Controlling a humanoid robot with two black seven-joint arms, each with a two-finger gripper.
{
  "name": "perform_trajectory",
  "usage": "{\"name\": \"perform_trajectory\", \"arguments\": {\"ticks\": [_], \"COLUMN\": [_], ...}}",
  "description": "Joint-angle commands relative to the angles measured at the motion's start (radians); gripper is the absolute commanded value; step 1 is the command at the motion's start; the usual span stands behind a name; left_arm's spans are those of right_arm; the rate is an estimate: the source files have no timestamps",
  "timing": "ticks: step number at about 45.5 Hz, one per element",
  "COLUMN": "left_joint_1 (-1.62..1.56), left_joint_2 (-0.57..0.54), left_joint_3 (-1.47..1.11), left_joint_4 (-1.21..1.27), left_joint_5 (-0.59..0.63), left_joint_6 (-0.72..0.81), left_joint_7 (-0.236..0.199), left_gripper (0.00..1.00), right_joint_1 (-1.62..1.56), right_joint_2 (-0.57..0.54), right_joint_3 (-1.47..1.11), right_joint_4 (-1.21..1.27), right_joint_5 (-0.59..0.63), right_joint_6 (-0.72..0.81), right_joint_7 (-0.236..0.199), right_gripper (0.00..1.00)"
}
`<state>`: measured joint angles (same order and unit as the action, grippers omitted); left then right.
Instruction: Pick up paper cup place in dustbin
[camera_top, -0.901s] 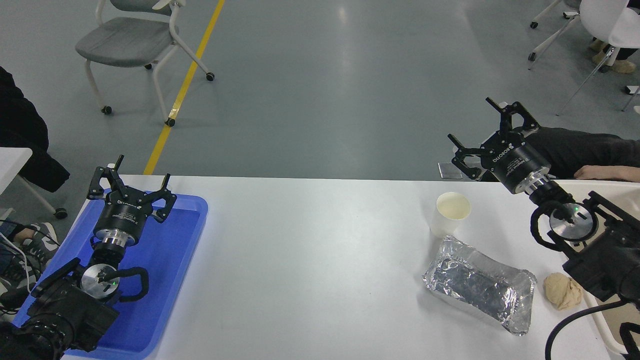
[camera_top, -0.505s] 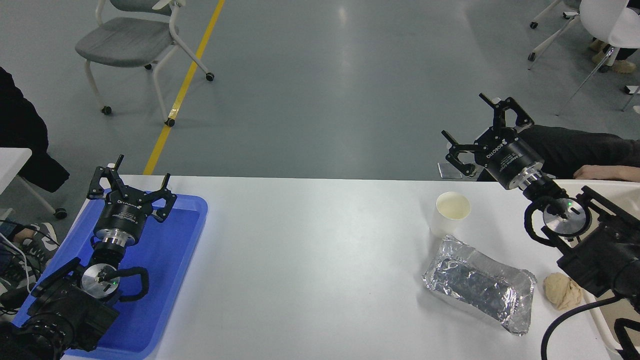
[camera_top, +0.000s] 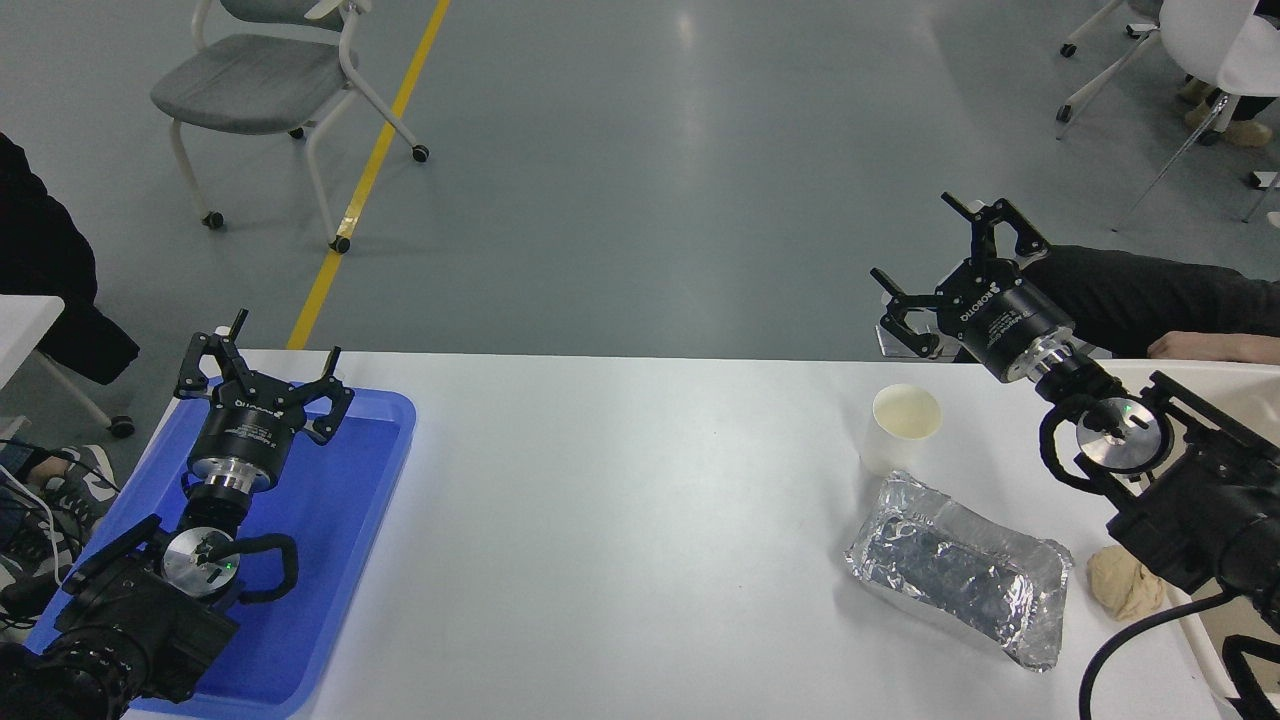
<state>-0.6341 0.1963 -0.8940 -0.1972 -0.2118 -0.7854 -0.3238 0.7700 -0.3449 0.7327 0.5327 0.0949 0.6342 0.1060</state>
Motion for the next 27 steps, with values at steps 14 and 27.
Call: {"name": "perform_trajectory", "arguments": {"ticks": [14, 27], "left_joint_1": [0.001, 0.001], "left_joint_2": [0.000, 0.000], "left_joint_3": [0.000, 0.000], "left_joint_4": [-0.001, -0.001], "left_joint_5": [0.000, 0.000], "left_joint_6": [0.000, 0.000], "left_joint_7": [0.000, 0.000], "left_gripper": [1.00, 1.00], "right_joint_1": [0.117, 0.343], "right_joint_2": [-0.114, -0.250], "right_joint_3": [-0.108, -0.507], "right_joint_4": [0.029, 0.154], "right_joint_5": [-0.253, -0.257], "right_joint_6": [-0.008, -0.079], "right_joint_7": [-0.009, -0.009], "right_gripper": [1.00, 1.00]}}
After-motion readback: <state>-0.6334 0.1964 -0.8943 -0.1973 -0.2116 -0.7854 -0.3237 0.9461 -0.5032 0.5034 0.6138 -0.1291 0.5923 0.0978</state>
